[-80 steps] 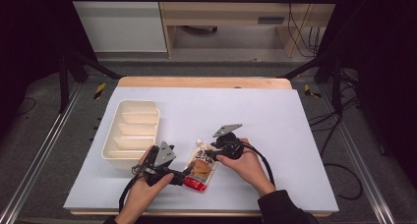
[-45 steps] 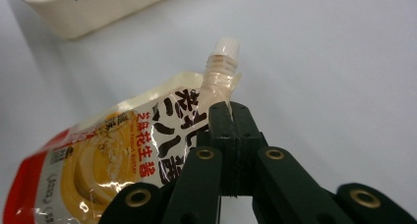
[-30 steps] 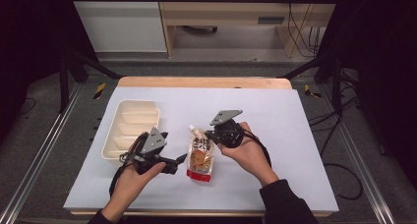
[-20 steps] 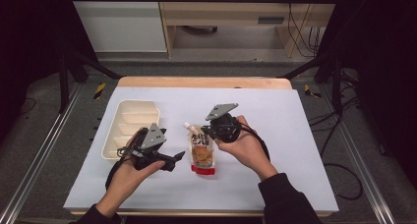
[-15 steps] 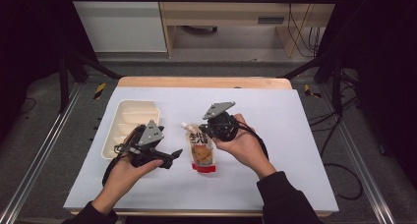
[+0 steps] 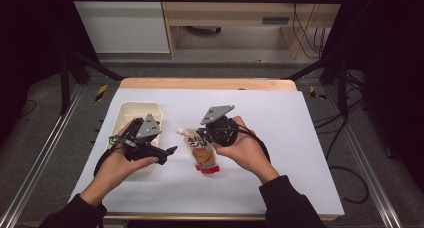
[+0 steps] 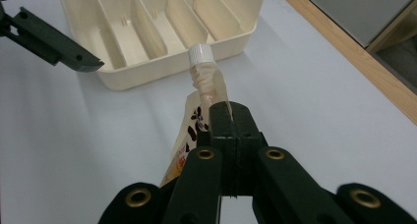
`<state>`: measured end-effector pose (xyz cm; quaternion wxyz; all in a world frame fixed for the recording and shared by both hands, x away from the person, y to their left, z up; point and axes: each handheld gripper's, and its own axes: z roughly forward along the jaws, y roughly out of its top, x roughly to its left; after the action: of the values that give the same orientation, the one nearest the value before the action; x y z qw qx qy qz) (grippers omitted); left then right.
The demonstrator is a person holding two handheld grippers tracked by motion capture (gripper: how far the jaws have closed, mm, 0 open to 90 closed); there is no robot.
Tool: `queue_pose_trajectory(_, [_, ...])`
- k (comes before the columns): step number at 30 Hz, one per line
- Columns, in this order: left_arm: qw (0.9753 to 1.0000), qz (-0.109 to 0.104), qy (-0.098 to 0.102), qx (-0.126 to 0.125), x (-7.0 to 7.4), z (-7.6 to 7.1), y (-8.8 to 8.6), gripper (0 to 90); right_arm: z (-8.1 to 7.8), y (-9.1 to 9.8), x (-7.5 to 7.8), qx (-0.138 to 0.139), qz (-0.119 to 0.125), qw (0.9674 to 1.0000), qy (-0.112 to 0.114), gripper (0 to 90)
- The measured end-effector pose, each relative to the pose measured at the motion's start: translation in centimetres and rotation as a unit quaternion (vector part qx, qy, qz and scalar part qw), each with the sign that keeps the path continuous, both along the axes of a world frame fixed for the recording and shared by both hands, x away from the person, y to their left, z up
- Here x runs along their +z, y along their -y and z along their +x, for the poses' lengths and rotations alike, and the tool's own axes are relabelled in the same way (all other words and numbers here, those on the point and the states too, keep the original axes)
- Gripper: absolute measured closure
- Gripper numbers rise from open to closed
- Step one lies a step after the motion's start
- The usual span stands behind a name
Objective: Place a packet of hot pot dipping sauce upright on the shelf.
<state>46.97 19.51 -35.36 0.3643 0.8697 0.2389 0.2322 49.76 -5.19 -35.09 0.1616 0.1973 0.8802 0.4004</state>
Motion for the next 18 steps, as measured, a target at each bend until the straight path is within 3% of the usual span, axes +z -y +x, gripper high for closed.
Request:
queue_pose_trajectory(11, [0.9993,0.016,-0.018,-0.029,0.4,0.0,-0.5,5.5,-1.6,-0.2,-0.1,0.022,0.012,0.9996,0.01,90.0])
queue_pose_trajectory(18, [0.9976,0.041,-0.021,-0.052,0.9,0.2,-0.4,5.5,-2.2,-0.3,-0.1,0.029,0.016,0.9993,0.015,90.0])
